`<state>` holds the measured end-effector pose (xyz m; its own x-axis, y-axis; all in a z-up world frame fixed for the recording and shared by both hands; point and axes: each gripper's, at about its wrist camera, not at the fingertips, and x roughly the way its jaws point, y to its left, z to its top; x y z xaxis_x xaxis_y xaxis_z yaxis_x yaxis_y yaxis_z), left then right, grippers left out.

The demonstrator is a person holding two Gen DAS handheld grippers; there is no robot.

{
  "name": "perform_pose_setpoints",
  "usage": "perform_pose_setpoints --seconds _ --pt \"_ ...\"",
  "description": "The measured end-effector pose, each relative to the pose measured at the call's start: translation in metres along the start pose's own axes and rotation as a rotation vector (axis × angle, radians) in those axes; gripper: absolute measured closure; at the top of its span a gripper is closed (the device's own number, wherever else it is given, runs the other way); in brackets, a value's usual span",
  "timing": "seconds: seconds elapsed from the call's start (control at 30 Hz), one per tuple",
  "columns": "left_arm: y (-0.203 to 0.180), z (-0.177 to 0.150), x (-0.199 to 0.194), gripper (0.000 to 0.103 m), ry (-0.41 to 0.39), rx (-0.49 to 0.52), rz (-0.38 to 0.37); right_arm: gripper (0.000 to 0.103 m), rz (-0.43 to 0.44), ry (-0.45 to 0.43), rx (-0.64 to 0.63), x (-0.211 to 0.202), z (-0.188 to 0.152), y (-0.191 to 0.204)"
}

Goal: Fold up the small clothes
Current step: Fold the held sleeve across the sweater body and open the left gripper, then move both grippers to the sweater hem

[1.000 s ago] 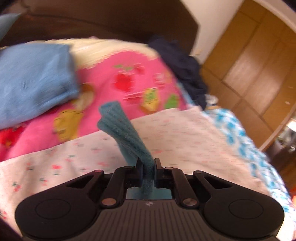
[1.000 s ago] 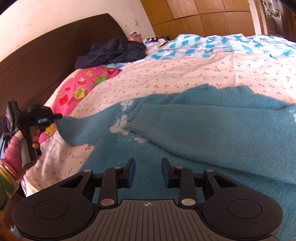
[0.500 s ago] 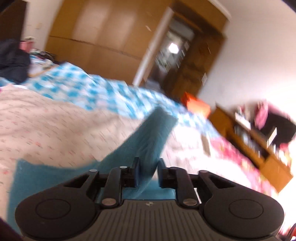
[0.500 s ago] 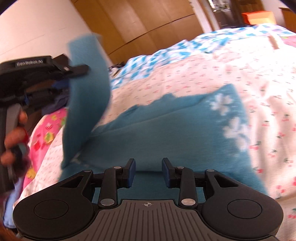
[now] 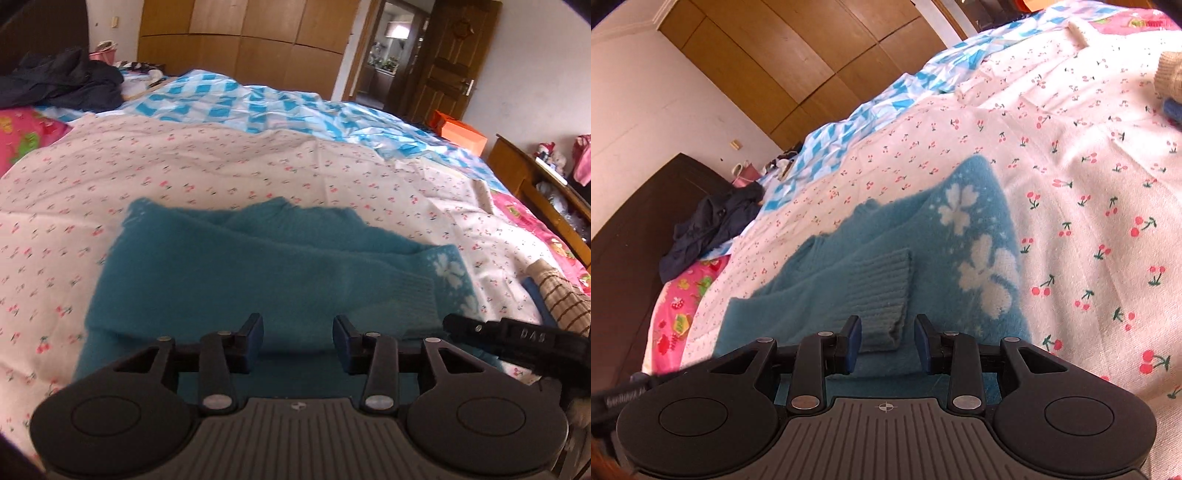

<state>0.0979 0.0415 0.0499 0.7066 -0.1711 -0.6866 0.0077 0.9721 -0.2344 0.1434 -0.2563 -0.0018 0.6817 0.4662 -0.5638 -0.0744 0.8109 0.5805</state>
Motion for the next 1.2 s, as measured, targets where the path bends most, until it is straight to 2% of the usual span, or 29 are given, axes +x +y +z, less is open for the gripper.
perform_pose_setpoints --seconds 0.1,0.23,0.43,0.5,0.57,0.63,0.67,0.7,0.83,0.87,0.9,0.93,1.0,1.07,1.2 --pt "0.015 -0.015 -0.01 0.057 -0.01 -0.006 0.028 0.065 -0.021 -0.001 -0.013 0.007 0.003 0.004" --pt "0.028 -0.024 -0.02 0.056 -0.039 0.004 0.037 0.062 -0.024 0.052 -0.006 0.026 0.004 0.008" --pt "0.048 -0.025 -0.024 0.05 -0.082 -0.008 0.069 0.063 -0.036 0.101 -0.073 0.034 0.007 0.025" --pt "0.056 -0.023 -0.022 0.05 -0.089 -0.021 0.072 0.068 -0.039 0.125 -0.069 0.04 0.01 0.026" --pt "0.061 -0.018 -0.02 0.05 -0.099 -0.028 0.078 0.081 -0.044 0.13 -0.046 0.041 0.014 0.023" --pt "0.064 -0.013 -0.02 0.05 -0.12 -0.03 0.084 0.088 -0.007 0.116 -0.002 0.037 0.021 0.019" --pt "0.066 -0.009 -0.019 0.049 -0.131 -0.031 0.086 0.097 0.01 0.1 0.013 0.034 0.026 0.018" --pt "0.067 -0.006 -0.018 0.049 -0.14 -0.03 0.09 0.098 0.024 0.08 0.017 0.029 0.032 0.018" --pt "0.069 0.007 -0.011 0.047 -0.167 -0.019 0.099 0.098 0.053 0.009 -0.011 0.013 0.048 0.028" --pt "0.069 0.009 -0.007 0.043 -0.174 -0.011 0.105 0.098 0.049 0.002 -0.021 0.013 0.049 0.029" --pt "0.069 0.011 -0.003 0.037 -0.177 -0.003 0.113 0.098 0.036 0.008 -0.029 0.015 0.047 0.029" --pt "0.07 0.012 0.004 0.036 -0.174 0.003 0.127 0.098 0.016 0.023 -0.032 0.019 0.043 0.026" --pt "0.075 0.011 0.02 0.035 -0.134 -0.004 0.159 0.098 -0.047 0.082 -0.027 0.03 0.03 0.016" --pt "0.08 0.005 0.034 0.035 -0.085 -0.009 0.156 0.095 -0.068 0.142 -0.023 0.036 0.019 0.008" --pt "0.074 -0.005 0.038 0.034 -0.09 0.041 0.183 0.088 -0.044 0.116 -0.01 0.028 0.022 0.011"
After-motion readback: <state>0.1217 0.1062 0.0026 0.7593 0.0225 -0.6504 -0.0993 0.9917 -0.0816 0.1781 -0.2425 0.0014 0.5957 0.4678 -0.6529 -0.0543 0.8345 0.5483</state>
